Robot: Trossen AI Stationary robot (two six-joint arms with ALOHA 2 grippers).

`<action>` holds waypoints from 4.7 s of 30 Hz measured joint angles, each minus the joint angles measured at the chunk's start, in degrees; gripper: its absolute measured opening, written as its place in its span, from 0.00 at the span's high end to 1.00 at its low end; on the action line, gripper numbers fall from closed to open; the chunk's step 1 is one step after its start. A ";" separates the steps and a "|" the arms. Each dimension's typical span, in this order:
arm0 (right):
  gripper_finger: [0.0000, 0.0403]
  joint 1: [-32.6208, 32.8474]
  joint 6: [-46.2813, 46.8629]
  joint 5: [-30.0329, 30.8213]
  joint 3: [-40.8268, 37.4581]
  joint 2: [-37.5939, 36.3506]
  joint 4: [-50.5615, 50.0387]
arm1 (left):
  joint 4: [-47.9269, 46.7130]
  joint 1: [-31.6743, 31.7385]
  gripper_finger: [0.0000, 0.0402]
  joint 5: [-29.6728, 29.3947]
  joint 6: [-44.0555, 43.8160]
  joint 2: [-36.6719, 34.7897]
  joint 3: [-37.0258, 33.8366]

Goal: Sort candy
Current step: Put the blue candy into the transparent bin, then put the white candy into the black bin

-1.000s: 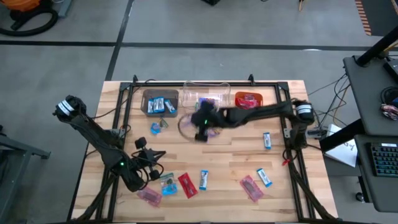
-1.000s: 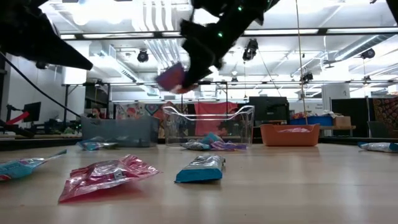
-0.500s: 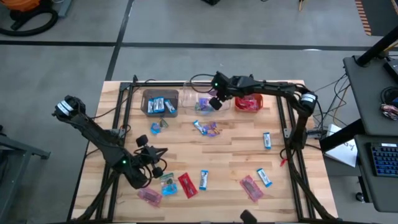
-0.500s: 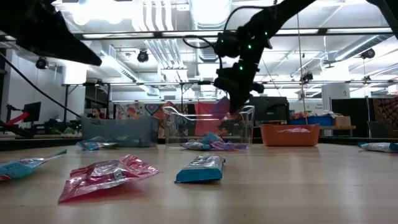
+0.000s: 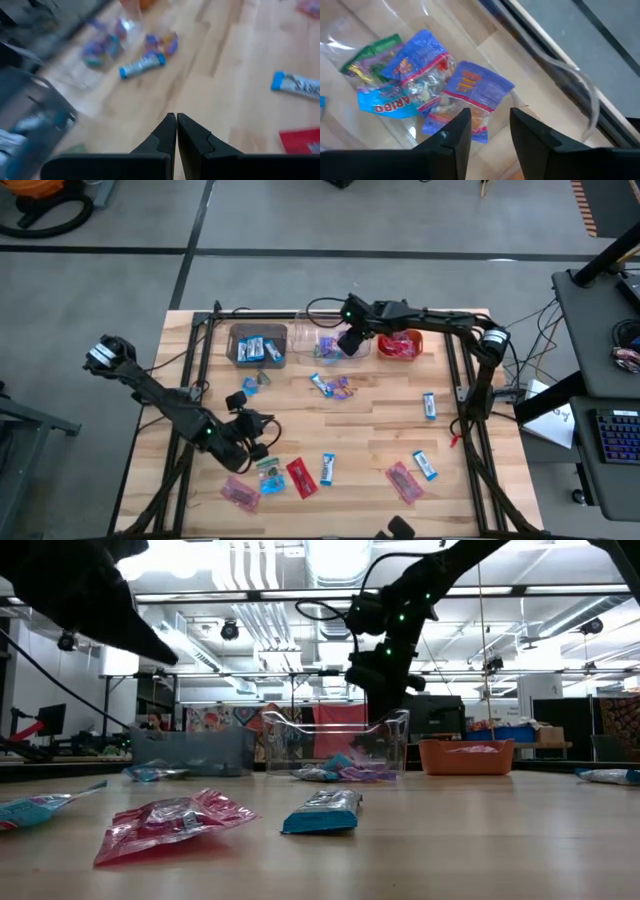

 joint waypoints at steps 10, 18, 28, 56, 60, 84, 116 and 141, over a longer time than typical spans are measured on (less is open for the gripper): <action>0.67 5.00 -1.57 -6.15 0.00 -8.51 -0.54 | -5.69 7.12 1.00 17.56 3.18 -2.19 0.02; 0.68 15.29 -3.75 -14.81 -5.56 -15.52 7.48 | -6.35 9.05 1.00 15.40 7.02 -2.43 0.02; 0.75 28.56 5.58 -1.14 -17.99 -17.29 22.42 | -18.22 9.14 1.00 13.74 11.24 -8.74 4.61; 0.71 32.15 10.05 21.95 -24.27 7.84 53.38 | 5.58 9.48 1.00 -4.25 32.94 -29.56 -4.52; 0.60 32.13 9.44 21.29 -24.16 8.96 54.73 | 5.54 9.53 1.00 -4.27 32.95 -28.90 -4.52; 0.81 30.13 9.00 18.15 -23.78 14.02 58.84 | 5.86 9.60 1.00 -4.38 32.64 -26.18 -4.52; 0.93 37.50 -0.36 -5.36 -30.44 -2.90 71.00 | 27.72 9.75 0.77 15.05 32.79 -8.48 -5.81; 0.89 39.39 -8.58 -6.32 -34.84 -3.25 84.93 | 64.53 14.49 0.70 23.90 43.57 3.89 -13.51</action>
